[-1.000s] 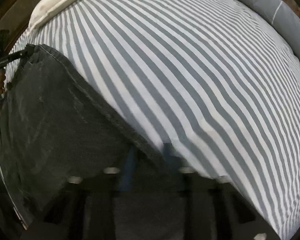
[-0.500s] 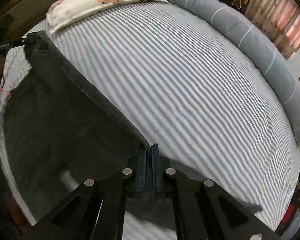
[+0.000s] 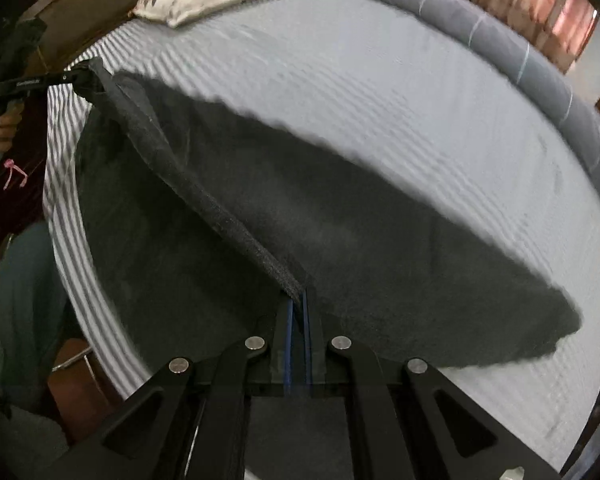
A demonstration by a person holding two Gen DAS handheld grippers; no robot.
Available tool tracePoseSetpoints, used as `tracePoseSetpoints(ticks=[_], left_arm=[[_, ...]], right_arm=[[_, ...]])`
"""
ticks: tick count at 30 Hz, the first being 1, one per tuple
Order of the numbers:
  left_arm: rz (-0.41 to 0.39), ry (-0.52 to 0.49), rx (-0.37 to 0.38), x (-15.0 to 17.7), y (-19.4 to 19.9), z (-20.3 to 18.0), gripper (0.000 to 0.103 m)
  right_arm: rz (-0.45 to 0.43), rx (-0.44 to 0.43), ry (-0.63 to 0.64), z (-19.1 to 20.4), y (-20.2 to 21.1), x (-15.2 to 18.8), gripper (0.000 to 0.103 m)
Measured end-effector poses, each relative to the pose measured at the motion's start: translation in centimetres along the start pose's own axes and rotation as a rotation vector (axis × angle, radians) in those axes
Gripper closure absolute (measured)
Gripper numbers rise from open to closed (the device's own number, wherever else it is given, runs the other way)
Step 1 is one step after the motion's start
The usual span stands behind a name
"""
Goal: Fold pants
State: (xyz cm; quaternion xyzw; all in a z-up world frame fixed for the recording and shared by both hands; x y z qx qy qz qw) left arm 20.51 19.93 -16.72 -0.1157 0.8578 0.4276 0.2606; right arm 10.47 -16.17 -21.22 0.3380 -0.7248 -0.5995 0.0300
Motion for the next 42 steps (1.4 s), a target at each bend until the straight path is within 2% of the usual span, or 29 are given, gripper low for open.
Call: tracePoseSetpoints(ticks=[7,11,12,13,15,17,20,24,27,30,35,42], left_arm=[[0.047,0.038,-0.039,5.4,-0.7,0.8,0.081],[0.071,0.11,-0.039,7.2,-0.2,1.7,0.073],[0.08,0.137,-0.037,7.7,-0.1,1.9,0.069],[0.091,0.18,-0.021,8.3,0.0,2.2,0.067],[0.09,0.262,0.018,9.3,0.2,2.7,0.067],[0.073,0.345,0.064,10.5,0.4,3.0,0.067],[0.025,0.425,0.13,11.7,0.8,2.6,0.067],[-0.01,0.506,0.195,11.9,0.5,1.9,0.066],[-0.058,0.533,0.213,11.1,0.5,1.5,0.065],[-0.09,0.615,0.245,11.0,-0.1,1.3,0.058],[-0.09,0.698,0.208,11.9,-1.4,1.6,0.058],[-0.188,0.73,0.18,10.2,-1.5,2.6,0.058]], right_arm=[[0.095,-0.016,-0.034,3.9,-3.7,4.9,0.1],[0.112,-0.029,-0.14,4.1,-4.6,5.4,0.091],[0.103,-0.02,-0.168,4.0,-4.5,5.3,0.09],[0.099,-0.017,-0.188,3.8,-4.4,5.3,0.087],[0.096,-0.041,-0.249,3.8,-4.0,5.6,0.068],[0.09,-0.021,-0.285,3.7,-3.5,6.1,0.061],[0.079,-0.039,-0.356,3.9,-2.4,7.1,0.062],[0.043,-0.153,-0.534,3.8,-1.1,8.5,0.061],[0.04,-0.262,-0.698,3.8,-1.0,9.1,0.06],[0.038,-0.349,-0.845,3.8,-1.6,9.2,0.06],[0.041,-0.392,-0.949,4.6,-2.5,9.2,0.06],[0.023,-0.445,-1.164,2.6,-4.3,10.3,0.06]])
Point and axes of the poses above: each gripper's, at about its wrist camera, not at the fingertips, and y roughly against the way its jaws point, z to its left, x to its underside, the point moved 8 cm from there along -y, roughly the way its jaws point, and after that the axes turned 15 degrees about x, right-handed, at the moved point
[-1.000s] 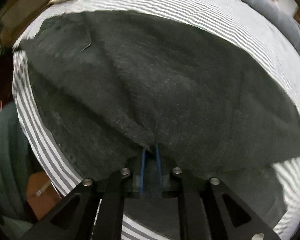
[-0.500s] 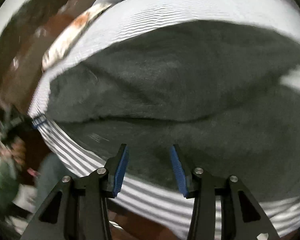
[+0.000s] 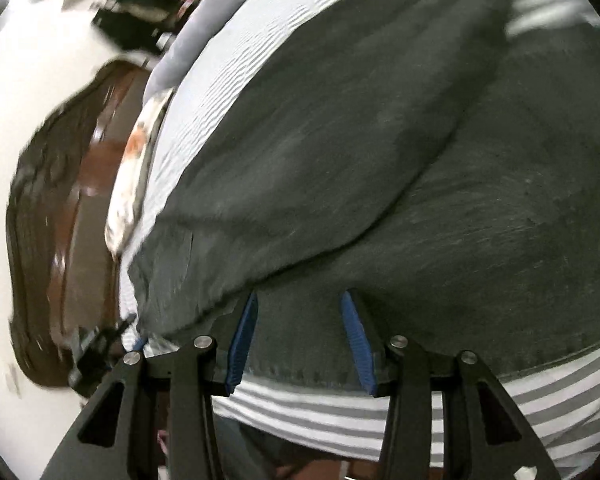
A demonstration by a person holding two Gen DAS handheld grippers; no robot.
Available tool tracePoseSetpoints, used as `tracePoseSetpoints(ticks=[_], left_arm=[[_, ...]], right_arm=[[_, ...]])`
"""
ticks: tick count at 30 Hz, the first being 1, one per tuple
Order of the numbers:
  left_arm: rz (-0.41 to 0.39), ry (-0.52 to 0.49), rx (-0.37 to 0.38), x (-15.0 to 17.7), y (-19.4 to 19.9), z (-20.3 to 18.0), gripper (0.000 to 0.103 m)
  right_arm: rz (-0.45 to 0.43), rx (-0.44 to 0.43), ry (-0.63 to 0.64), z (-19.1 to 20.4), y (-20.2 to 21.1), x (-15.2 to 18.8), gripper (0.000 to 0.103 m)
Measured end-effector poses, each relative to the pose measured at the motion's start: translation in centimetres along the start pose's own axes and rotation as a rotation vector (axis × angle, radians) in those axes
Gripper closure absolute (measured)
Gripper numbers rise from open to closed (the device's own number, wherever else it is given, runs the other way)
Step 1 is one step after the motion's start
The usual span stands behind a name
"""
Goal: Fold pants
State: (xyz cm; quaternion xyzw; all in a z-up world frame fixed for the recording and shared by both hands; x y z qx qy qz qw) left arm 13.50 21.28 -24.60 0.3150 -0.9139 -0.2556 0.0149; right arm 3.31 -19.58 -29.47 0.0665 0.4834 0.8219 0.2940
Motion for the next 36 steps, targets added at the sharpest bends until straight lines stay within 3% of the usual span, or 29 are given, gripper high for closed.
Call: tracePoseSetpoints(ticks=[5,10,18,23,33,36], left_arm=[[-0.02,-0.056,-0.033,-0.8,-0.7,-0.9,0.058],[-0.036,-0.041,-0.034,-1.6,-1.1,-0.7,0.059],[-0.04,-0.01,-0.053,-1.3,-1.1,0.9,0.059],[-0.035,-0.017,-0.054,-1.2,-1.2,0.8,0.059],[-0.075,-0.029,-0.078,-1.6,-0.7,0.3,0.088],[-0.095,-0.041,-0.066,-2.0,-0.3,-0.7,0.09]], right_arm=[[-0.033,-0.059,-0.132,-0.5,-1.0,-2.1,0.061],[-0.075,0.003,-0.128,-0.5,-1.8,-4.4,0.066],[-0.101,0.064,-0.136,-1.2,-2.2,-5.8,0.086],[-0.111,0.068,-0.145,-1.7,-1.7,-4.8,0.085],[-0.096,0.054,-0.157,-2.4,-1.6,-4.7,0.083],[-0.087,0.046,-0.149,-2.5,-1.4,-3.8,0.081]])
Point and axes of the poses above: each gripper's, at about its wrist camera, not at the fingertips, and y roughly against the way its jaws point, z to its left, x to its underside, the point moved 8 cm from there along -y, roughly the way its jaws point, and after that the axes turned 15 degrees about x, right-handed, at the moved point
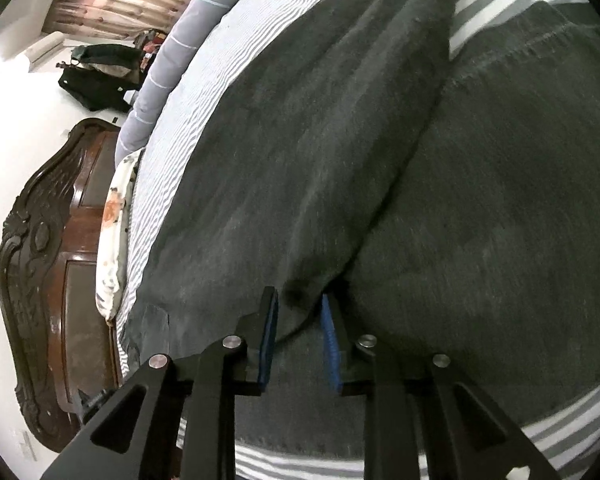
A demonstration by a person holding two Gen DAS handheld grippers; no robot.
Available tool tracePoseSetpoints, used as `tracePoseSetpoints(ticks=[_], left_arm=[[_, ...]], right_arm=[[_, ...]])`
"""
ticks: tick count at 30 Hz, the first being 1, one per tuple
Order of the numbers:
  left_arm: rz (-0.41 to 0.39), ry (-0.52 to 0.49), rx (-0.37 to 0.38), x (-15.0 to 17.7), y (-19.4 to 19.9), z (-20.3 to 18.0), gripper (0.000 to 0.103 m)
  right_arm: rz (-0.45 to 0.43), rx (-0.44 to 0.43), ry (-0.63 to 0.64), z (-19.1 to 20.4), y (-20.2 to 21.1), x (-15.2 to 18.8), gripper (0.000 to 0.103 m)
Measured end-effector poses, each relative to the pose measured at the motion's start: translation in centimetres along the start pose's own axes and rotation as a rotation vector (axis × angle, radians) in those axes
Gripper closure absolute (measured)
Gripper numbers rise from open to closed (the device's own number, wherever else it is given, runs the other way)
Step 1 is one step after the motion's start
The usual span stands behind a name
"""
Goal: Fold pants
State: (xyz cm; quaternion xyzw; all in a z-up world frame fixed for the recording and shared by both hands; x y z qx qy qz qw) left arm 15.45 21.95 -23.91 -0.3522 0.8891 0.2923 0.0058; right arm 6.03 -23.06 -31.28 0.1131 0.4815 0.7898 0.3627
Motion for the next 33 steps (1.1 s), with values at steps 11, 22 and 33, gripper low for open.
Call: tracePoseSetpoints(ticks=[11,22,33], left_arm=[[-0.042,-0.014,0.08,-2.6,1.5,-5.1,0.092],[0.023,-0.01,0.001,-4.6,0.1,-3.1,0.092],[0.17,-0.19,-0.142,-6.5,-0.1,-1.7,0.092]], right_arm=[[-0.003,-0.04,-0.012,1.2,-0.7,-0.3,0.069],[-0.068,0.016,0.069,0.9,1.8,-2.3,0.098],[-0.005,0.058,0.204,1.7,4.7,4.7,0.098]])
Point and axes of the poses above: each gripper's, at about its wrist camera, not at the fingertips, and y roughly against the way its jaws point, z to its left, x to its underside, the point moved 8 cm from there along -y, roughly the way its jaws point, and after that the axes turned 15 degrees about x, right-handed, at the moved point
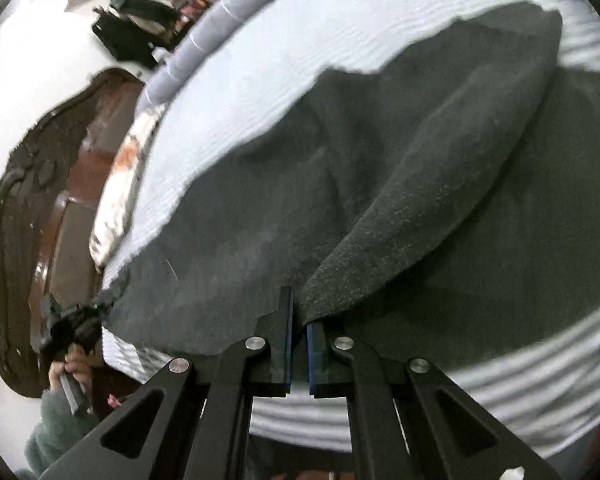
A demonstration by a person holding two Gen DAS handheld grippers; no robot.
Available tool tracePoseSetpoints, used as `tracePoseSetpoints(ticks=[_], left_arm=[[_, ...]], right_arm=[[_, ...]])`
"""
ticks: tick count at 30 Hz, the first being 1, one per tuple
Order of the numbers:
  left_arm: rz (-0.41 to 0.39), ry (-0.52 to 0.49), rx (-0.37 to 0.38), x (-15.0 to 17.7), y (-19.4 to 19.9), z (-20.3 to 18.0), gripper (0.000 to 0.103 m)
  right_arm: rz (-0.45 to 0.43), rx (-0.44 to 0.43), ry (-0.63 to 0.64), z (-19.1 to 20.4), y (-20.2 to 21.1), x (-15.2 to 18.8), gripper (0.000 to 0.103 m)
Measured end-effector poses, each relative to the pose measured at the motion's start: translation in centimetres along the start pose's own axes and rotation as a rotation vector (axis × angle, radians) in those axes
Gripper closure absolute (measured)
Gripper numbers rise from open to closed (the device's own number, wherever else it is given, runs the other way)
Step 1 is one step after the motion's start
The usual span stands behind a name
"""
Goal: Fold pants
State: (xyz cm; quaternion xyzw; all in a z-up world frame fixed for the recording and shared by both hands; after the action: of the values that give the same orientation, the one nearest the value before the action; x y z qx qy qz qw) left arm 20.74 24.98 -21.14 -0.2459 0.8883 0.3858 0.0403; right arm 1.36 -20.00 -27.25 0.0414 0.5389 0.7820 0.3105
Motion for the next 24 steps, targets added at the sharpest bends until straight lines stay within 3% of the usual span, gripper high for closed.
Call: tracePoseSetpoints(ticks=[4,10,16,19,21,24], left_arm=[[0.014,-0.02,-0.048,1.2,-0.8,2.0,0.091],[-0.002,-0.133,-0.137,1.9,-1.9,2.2,0.088],[-0.024,-0.1,-0.094,1.8,-1.4,2.6,0.083],[-0.041,-0.077,-0.138,2.0,-0.5,3.4,0.075],[-0.047,-0.053,-0.128,2.4,0.5,3.4,0.074],[-0.078,-0.048,-0.131,3.3,2.4,2.6,0.074]], right_arm=[[0.051,0.032,-0.005,-1.0,-2.2,2.2,0.098],[0.077,0.031,-0.024,-1.6,-3.4,2.4,0.097],[0.096,-0.003,-0.084,-1.9,-3.5,2.5,0.092],[0.087,-0.012,-0.089,-2.2,-3.2,2.2,0.087],[0.075,-0.035,-0.112,-2.5,-2.9,1.8,0.081],[0.042,-0.068,-0.152,-3.0,-2.2,1.1,0.081]])
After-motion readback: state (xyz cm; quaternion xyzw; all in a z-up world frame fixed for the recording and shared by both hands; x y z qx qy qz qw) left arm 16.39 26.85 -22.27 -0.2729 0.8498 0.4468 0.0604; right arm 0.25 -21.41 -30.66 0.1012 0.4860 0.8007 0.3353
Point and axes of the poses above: each gripper's, at about its wrist camera, not at the fingertips, and y roughly against the way its jaws point, z to its left, x to its underside, the point moved 8 cm from there along -y, roughly the way its jaws point, and after that the axes turned 15 degrees about x, right-handed, at the moved point
